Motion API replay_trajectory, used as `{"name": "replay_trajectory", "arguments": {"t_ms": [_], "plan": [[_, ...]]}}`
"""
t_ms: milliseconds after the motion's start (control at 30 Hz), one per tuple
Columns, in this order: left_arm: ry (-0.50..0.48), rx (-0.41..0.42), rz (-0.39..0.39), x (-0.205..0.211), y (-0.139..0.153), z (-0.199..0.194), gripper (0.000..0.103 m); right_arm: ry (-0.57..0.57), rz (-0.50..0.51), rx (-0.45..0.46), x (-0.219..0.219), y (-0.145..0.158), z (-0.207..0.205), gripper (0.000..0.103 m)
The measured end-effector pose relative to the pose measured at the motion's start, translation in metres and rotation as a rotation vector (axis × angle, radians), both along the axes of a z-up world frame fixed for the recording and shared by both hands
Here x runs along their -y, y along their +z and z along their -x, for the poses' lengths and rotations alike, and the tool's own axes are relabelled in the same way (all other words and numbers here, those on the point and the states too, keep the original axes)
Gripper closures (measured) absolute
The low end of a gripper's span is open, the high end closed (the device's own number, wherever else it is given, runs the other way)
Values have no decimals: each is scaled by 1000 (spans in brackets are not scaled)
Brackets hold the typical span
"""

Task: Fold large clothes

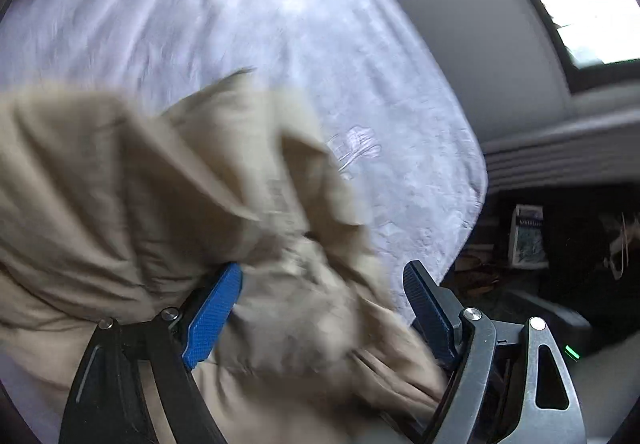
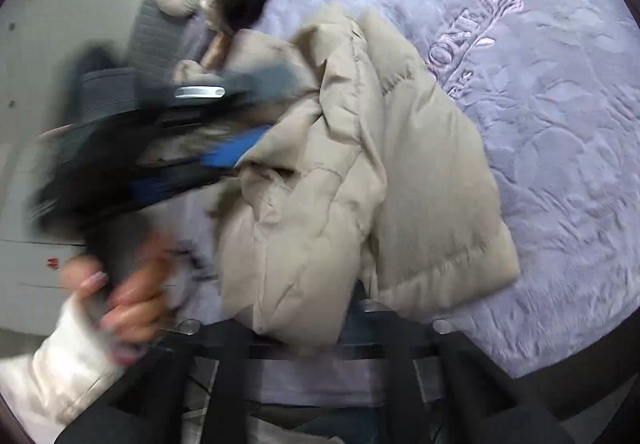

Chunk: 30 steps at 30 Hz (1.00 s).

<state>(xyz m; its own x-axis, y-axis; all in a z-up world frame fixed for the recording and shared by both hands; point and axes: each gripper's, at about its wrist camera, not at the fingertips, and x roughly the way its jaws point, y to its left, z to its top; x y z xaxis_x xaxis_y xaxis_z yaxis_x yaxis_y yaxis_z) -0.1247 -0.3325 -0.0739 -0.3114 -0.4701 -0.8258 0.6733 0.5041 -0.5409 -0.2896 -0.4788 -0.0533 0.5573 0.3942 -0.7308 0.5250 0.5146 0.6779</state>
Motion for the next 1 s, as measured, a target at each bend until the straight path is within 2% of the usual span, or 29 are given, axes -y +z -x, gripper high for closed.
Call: {"name": "replay_trajectory", "arguments": {"t_ms": [67,133,167,233,333,367,433,533,633,733,800,900,933,967,1000], "plan": [[-3,164,57,-18,38,-10,20,-12,61,-5,5,3,-1,93],[42,336,72,-38,62,-30,20,-35,101,-41,13,-1,4,93],[80,422,52,-47,67,-40,20,-46,94,-55,15,-5,9,93],[154,495,-25,-57,60,-58,20,-79,60,-79,24,-20,20,93],[243,440,-138,-60,19,-90,20,-104,23,-88,29,-37,32,93],[254,413,-147,-58,8,-95,20,-111,13,-89,31,-42,32,93],[258,411,-177,-44,-19,-96,20,-116,7,-85,33,-48,27,93],[204,476,-211,-17,-31,-85,19,-93,42,-102,37,-52,25,93],[156,528,-220,-4,-41,-81,19,-100,16,-104,50,-64,25,94],[157,535,-241,2,-45,-83,19,-122,-40,-103,62,-67,27,94],[162,525,-244,2,-45,-84,19,-117,-35,-116,64,-56,29,92],[161,524,-244,1,-46,-83,19,-95,44,-156,69,-30,18,78],[164,521,-244,1,-46,-84,19,-91,77,-164,72,-22,17,67],[166,518,-245,2,-47,-84,19,-89,114,-170,74,-12,18,49],[168,517,-246,2,-47,-85,19,-90,150,-168,78,-3,17,40]]}}
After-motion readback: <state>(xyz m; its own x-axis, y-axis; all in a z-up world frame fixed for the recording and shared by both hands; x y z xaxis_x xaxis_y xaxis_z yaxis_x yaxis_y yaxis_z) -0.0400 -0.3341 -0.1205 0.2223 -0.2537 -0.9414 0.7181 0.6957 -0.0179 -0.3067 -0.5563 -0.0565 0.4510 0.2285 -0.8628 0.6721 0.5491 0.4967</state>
